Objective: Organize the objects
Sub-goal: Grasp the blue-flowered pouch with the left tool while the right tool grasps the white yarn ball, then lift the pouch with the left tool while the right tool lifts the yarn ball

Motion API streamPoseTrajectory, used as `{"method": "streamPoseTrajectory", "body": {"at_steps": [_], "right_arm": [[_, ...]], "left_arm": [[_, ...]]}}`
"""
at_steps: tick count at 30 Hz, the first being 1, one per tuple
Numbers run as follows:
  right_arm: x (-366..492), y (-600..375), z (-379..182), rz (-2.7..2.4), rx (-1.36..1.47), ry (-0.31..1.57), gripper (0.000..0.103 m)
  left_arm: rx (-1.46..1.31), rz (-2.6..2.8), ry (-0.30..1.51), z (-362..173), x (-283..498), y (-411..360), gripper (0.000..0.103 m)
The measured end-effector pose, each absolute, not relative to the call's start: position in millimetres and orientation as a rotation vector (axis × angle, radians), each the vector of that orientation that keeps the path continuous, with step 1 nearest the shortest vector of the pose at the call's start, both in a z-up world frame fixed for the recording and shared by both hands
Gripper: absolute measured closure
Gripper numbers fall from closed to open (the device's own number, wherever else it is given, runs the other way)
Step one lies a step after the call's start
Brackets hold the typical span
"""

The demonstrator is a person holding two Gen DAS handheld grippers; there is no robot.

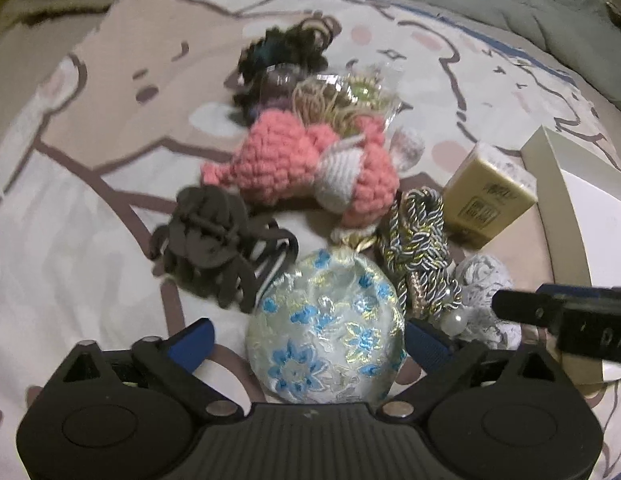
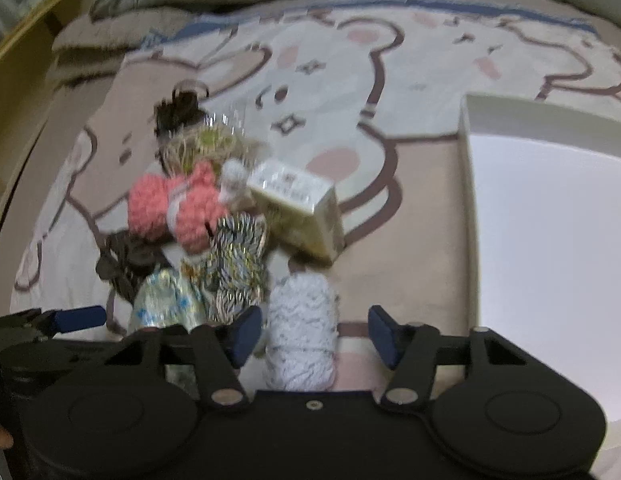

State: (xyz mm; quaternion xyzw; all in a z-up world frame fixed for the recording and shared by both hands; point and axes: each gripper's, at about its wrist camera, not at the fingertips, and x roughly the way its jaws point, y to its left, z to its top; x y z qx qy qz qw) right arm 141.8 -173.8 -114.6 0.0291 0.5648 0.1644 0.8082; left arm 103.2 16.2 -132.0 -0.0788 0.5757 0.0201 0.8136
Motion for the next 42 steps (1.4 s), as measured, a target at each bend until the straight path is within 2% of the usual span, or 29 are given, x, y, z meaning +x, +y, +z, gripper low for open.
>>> {"method": "streamPoseTrajectory", "body": {"at_steps": [6,9,11,12,13,16,19,23,30,33,35,36,37,42], "right_arm": [[145,-166,-132,0.371,0.033,1.281,0.045],[146,-165,-137,0.378,0.042,1.304,0.048],[147,-166,-138,0.386,0.06,1.309,0.049],[148,-166,-138,0.389,0.067,1.311,0.053],[148,-166,-139,0.398,0.078,1.313,0.061],[147,-165,-138,0.414,0.08,1.307,0.065],[146,-163,-136,0.417,0.066,1.299,0.067],[145,-166,-130,0.419,0.06,1.285,0.068],[137,-178,-108,0.419,0.076,1.211,0.068],[133,-182,-99,0.422,0.086,1.182,0.068],[130,-184,-95,0.422,0.087,1.166,0.068],[129,-184,-94,0.423,0.089,1.163,0.068],[128,-185,-92,0.424,0.092,1.161,0.068],[128,-186,-91,0.427,0.093,1.156,0.068]], "left_arm": [[-0.191,0.035,1.263,-145,108,12,0.01],[-0.202,0.033,1.272,-150,109,11,0.011],[-0.206,0.008,1.27,-150,109,11,0.016],[-0.209,-0.003,1.268,-150,109,11,0.02],[-0.207,-0.004,1.267,-149,109,10,0.021],[-0.197,-0.012,1.261,-148,109,8,0.026],[-0.193,-0.016,1.25,-143,110,10,0.034],[-0.201,-0.026,1.245,-138,108,14,0.04],[-0.231,-0.034,1.197,-121,100,21,0.058],[-0.245,-0.036,1.188,-119,96,23,0.056],[-0.263,-0.021,1.188,-120,93,23,0.036],[-0.261,-0.009,1.183,-120,92,22,0.019],[-0.247,-0.001,1.176,-120,91,19,0.014],[-0.153,-0.023,1.185,-128,92,2,0.014]]}}
